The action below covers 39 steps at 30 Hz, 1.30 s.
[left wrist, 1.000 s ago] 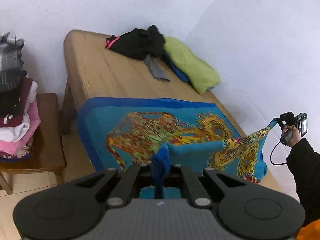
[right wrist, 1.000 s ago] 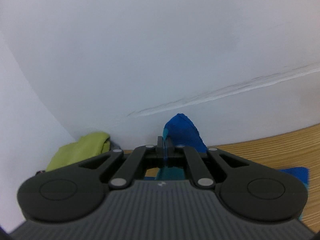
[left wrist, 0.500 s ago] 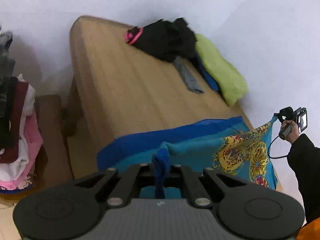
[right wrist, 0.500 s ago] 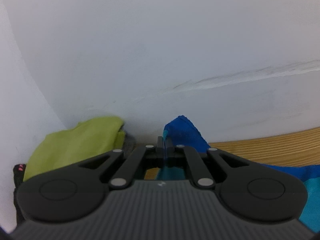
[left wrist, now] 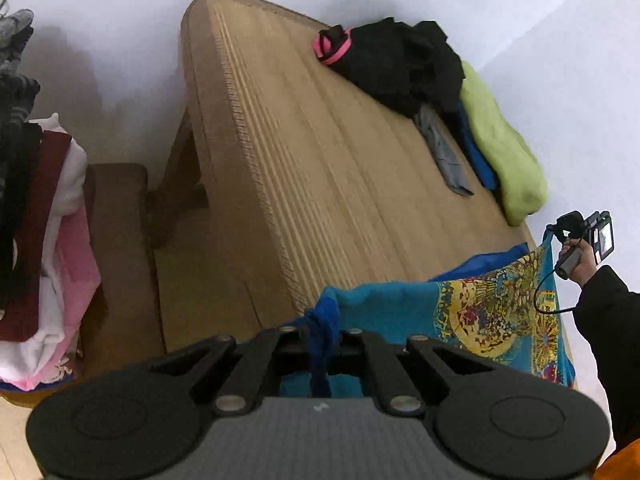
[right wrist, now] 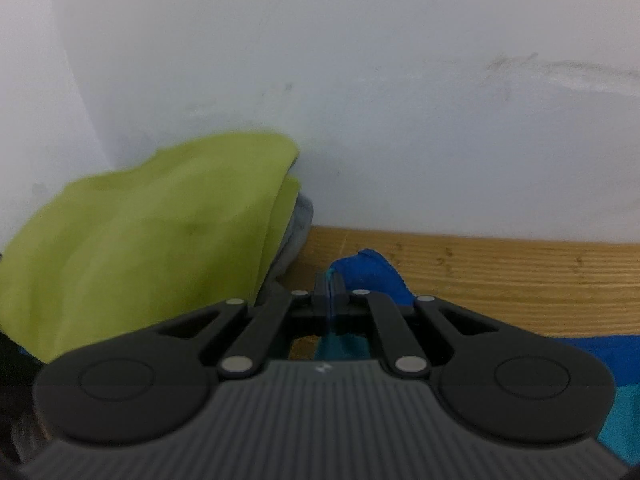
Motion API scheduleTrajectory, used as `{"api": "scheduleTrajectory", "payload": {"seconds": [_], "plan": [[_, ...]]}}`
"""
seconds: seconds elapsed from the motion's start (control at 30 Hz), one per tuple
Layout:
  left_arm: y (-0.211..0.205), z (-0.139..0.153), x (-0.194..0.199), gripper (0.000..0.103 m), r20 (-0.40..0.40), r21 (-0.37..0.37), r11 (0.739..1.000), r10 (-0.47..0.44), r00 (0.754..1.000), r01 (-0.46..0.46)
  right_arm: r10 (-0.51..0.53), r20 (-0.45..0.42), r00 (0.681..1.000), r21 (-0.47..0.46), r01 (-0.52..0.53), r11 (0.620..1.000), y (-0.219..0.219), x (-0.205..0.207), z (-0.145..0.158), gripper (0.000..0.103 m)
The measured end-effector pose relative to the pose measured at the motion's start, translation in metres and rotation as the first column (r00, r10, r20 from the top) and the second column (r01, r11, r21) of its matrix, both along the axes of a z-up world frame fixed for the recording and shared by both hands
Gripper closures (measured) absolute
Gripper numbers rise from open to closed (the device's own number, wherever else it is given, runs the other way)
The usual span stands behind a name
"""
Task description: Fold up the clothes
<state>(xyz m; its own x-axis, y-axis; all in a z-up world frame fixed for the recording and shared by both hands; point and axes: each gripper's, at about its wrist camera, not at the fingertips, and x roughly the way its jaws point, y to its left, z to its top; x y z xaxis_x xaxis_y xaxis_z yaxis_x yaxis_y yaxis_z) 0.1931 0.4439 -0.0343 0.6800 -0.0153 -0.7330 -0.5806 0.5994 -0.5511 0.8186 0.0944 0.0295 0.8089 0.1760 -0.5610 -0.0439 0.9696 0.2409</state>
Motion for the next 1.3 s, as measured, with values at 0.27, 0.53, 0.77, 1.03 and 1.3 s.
{"api": "scheduleTrajectory", "payload": {"seconds": [0.27,0.53,0.77,1.03,1.3], "plan": [[0.008,-0.021,0.016,0.082,-0.097,0.067,0.996,-0.053,0.994,0.059,0.016,-0.081,0.997,-0.047,-0.020,0.999,0.028,0.018,-0.045,0.092],[0.014,-0.001,0.012,0.076,-0.124,0.182,0.979,-0.074,0.990,0.096,0.025,-0.045,0.999,0.073,-0.022,0.997,0.017,-0.020,0.007,0.052],[-0.025,0.026,0.042,0.066,-0.006,0.231,0.929,-0.296,0.955,0.290,0.258,-0.124,0.958,-0.071,-0.267,0.961,-0.003,-0.156,0.061,0.046],[-0.076,0.012,0.091,0.064,-0.001,0.305,0.795,-0.550,0.835,0.524,0.448,-0.223,0.866,-0.246,-0.494,0.834,-0.007,-0.436,0.019,0.046],[-0.088,0.002,0.092,0.064,-0.165,0.461,0.594,-0.673,0.721,0.660,0.226,-0.196,0.954,-0.201,-0.264,0.943,-0.045,-0.623,-0.047,0.043]]}}
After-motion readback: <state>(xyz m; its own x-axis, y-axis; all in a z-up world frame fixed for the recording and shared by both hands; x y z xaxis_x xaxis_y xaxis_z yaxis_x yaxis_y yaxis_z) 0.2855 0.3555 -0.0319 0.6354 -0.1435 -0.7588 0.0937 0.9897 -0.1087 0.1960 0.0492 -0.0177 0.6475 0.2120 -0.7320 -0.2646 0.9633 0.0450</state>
